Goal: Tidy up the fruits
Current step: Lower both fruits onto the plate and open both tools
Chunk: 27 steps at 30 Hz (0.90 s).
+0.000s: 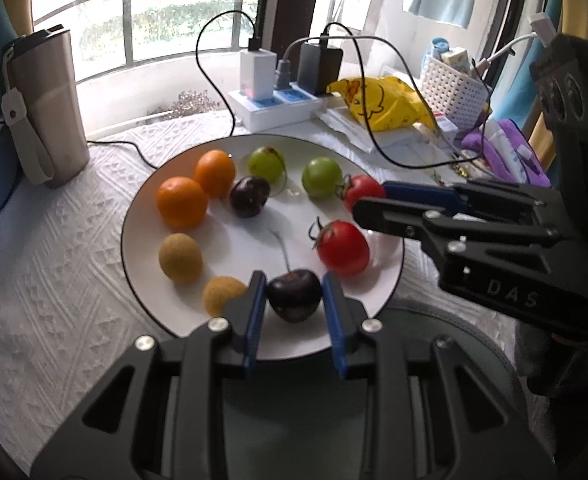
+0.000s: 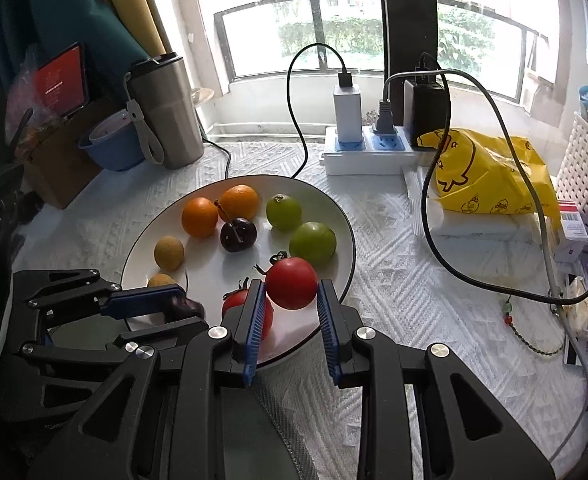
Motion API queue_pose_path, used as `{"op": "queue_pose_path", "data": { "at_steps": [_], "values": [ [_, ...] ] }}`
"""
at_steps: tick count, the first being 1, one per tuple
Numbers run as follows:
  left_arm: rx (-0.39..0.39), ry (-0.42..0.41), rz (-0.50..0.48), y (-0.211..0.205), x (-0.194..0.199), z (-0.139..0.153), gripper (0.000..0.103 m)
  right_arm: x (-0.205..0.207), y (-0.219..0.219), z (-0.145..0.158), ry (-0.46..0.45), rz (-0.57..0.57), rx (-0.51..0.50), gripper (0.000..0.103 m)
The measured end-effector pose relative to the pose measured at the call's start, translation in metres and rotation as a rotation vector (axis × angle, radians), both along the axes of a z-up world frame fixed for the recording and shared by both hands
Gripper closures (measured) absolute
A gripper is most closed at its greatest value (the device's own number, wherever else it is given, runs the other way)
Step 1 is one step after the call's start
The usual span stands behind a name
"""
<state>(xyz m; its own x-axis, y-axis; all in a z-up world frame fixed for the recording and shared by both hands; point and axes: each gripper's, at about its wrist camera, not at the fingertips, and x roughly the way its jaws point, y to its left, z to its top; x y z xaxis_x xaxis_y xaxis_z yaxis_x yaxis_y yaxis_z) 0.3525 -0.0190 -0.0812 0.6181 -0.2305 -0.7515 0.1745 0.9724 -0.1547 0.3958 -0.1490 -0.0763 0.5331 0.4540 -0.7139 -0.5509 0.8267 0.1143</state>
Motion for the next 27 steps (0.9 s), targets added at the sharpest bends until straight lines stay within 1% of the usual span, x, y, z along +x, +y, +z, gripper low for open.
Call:
{"op": "queue_pose_path", "data": {
  "at_steps": [9,20,27],
  "values": [
    [0.004,0.0,0.0,0.002,-0.001,0.002,0.072,0.0,0.002,0.001,0.0,-0.007,-0.009,0.075],
    [0.008,-0.049,0.001,0.007,-0.015,0.015,0.07,-0.014,0.001,0.014,-0.017,-0.012,-0.009,0.075],
    [0.002,-0.082,0.035,0.016,-0.033,0.026,0.069,-0.032,0.001,0.024,-0.036,-0.011,-0.012,0.075]
  ]
}}
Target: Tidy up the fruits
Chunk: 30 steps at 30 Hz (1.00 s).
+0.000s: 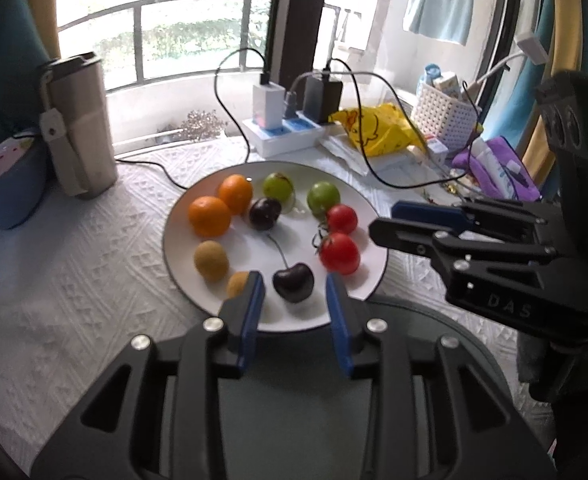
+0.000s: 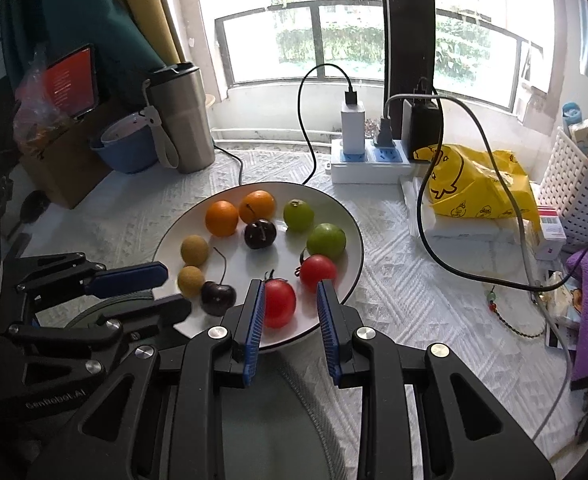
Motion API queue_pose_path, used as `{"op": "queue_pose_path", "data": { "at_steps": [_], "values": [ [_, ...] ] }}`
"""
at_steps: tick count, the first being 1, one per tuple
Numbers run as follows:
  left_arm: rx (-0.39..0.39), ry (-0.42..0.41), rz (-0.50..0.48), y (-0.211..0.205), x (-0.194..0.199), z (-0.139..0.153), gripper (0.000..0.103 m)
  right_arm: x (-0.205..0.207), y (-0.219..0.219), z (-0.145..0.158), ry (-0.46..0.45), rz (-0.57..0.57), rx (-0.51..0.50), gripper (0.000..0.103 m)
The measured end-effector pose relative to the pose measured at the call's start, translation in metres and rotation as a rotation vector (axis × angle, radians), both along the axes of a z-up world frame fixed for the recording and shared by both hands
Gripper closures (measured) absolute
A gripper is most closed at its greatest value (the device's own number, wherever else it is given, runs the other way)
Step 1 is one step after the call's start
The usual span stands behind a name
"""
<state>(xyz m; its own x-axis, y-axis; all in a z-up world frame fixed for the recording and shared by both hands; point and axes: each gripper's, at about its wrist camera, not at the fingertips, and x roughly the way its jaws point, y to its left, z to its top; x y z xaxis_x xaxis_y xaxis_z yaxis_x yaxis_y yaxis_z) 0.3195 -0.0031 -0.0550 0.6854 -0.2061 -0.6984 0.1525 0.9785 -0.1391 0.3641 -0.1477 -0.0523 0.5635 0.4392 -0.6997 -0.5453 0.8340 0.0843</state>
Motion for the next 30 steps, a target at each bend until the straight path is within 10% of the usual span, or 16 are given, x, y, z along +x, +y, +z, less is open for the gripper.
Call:
{"op": "queue_pose_path", "data": {
  "at_steps": [30],
  "values": [
    [-0.01,-0.129,0.083,0.024,-0.098,0.041,0.054,-0.101,0.007,0.05,-0.099,0.015,-0.004,0.075]
  ]
}}
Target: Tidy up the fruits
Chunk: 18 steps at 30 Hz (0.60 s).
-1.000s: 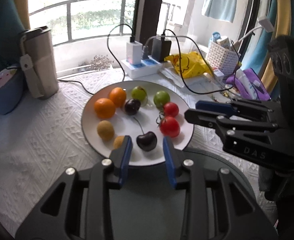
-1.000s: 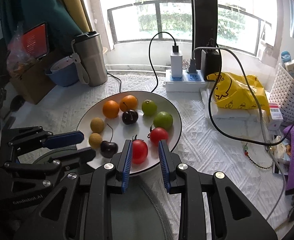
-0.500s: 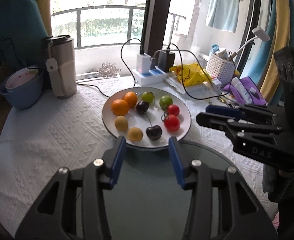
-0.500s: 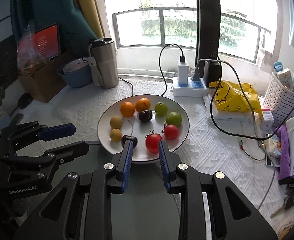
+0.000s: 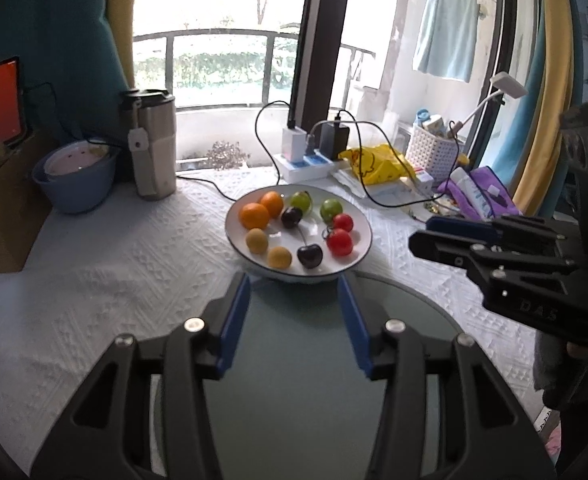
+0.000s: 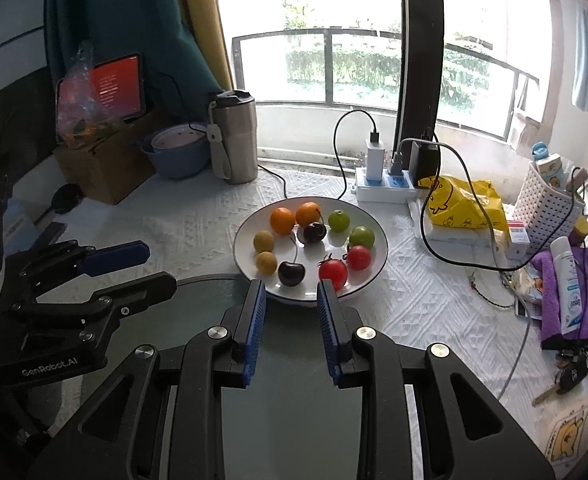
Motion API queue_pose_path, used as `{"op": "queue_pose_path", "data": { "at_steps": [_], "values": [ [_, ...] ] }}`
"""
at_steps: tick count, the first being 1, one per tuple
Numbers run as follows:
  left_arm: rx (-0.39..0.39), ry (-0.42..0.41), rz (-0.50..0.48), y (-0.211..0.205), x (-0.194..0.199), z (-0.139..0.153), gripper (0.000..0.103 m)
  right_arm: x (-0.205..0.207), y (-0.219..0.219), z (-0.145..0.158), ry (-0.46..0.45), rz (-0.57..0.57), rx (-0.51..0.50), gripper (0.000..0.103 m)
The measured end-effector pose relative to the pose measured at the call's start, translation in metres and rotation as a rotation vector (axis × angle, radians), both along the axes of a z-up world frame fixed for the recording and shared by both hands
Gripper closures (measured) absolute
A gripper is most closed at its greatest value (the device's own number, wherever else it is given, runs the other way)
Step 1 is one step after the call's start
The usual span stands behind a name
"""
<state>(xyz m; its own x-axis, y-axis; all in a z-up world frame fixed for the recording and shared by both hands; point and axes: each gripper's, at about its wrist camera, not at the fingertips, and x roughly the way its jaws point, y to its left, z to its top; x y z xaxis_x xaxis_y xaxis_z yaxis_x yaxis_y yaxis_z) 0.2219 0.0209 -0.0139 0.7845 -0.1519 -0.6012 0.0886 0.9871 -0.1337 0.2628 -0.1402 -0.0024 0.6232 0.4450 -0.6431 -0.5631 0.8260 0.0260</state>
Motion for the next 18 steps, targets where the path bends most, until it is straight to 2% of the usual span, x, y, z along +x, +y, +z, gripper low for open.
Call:
{"op": "queue_pose_path", "data": {
  "at_steps": [1,2,5,11,18],
  "values": [
    [0.001,-0.003,0.002,0.001,-0.004,0.001,0.049,-0.004,0.0,0.001,-0.004,0.0,-0.001,0.075],
    [0.002,-0.007,0.004,0.002,-0.008,0.003,0.038,-0.009,0.001,0.003,-0.009,0.0,-0.003,0.075],
    [0.005,-0.026,0.01,0.004,-0.019,0.007,0.025,-0.02,0.0,0.008,-0.021,-0.003,-0.005,0.075],
    [0.011,-0.059,0.016,0.009,-0.04,0.017,0.018,-0.044,-0.003,0.019,-0.045,-0.014,-0.002,0.075],
    [0.031,-0.111,0.016,0.006,-0.07,0.036,0.014,-0.07,-0.007,0.033,-0.079,-0.034,0.009,0.074]
  ]
}}
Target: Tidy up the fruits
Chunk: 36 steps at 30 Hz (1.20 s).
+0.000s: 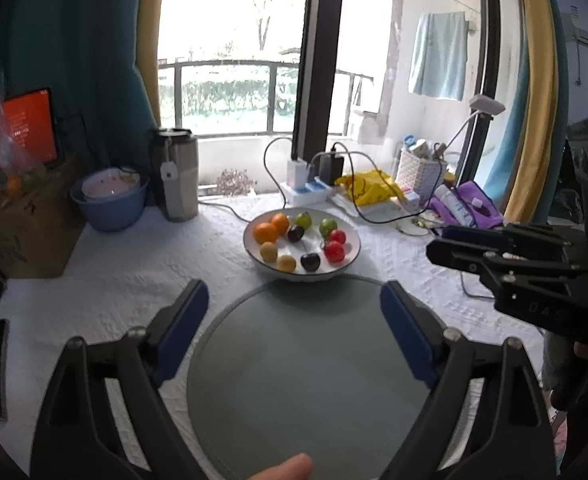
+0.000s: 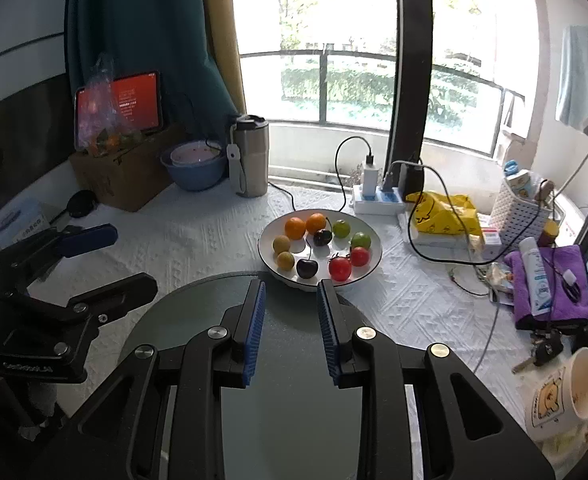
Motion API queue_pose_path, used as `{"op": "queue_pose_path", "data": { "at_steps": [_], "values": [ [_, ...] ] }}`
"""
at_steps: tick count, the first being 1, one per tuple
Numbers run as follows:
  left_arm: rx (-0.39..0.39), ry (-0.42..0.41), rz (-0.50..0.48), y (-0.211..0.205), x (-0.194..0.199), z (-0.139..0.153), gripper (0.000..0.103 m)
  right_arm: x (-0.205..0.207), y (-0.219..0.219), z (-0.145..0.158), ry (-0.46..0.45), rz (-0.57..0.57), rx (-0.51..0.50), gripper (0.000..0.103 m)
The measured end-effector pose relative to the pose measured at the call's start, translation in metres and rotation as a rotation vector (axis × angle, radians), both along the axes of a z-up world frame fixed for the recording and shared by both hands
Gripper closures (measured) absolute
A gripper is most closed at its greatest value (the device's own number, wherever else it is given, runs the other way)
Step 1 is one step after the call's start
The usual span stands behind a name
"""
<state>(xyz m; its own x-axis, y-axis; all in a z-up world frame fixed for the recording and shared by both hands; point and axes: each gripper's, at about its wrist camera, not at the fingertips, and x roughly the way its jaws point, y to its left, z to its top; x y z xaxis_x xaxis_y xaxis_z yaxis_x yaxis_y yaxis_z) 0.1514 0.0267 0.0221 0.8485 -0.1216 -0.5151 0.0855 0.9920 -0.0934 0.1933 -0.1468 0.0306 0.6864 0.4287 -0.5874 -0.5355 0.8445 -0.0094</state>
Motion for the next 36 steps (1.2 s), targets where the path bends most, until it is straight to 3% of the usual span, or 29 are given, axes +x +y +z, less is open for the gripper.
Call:
{"op": "queue_pose_path", "data": {
  "at_steps": [11,15,23,28,30,36],
  "values": [
    [0.015,-0.111,-0.018,-0.006,-0.038,0.037,0.007,-0.043,-0.008,0.038,-0.096,-0.03,0.025,0.072],
    [0.0,-0.14,-0.011,-0.004,-0.049,0.049,0.006,-0.06,-0.013,0.055,-0.137,-0.048,0.037,0.058],
    [0.034,-0.178,0.036,-0.006,-0.066,0.068,0.006,-0.083,-0.022,0.079,-0.206,-0.075,0.057,0.056],
    [0.054,-0.246,0.033,-0.012,-0.081,0.084,0.006,-0.095,-0.031,0.091,-0.251,-0.098,0.077,0.028],
    [0.062,-0.267,0.046,-0.013,-0.086,0.09,0.006,-0.098,-0.035,0.093,-0.261,-0.113,0.087,0.023],
    [0.092,-0.317,0.094,-0.014,-0.097,0.103,0.006,-0.104,-0.042,0.098,-0.28,-0.139,0.095,0.022]
  ]
}}
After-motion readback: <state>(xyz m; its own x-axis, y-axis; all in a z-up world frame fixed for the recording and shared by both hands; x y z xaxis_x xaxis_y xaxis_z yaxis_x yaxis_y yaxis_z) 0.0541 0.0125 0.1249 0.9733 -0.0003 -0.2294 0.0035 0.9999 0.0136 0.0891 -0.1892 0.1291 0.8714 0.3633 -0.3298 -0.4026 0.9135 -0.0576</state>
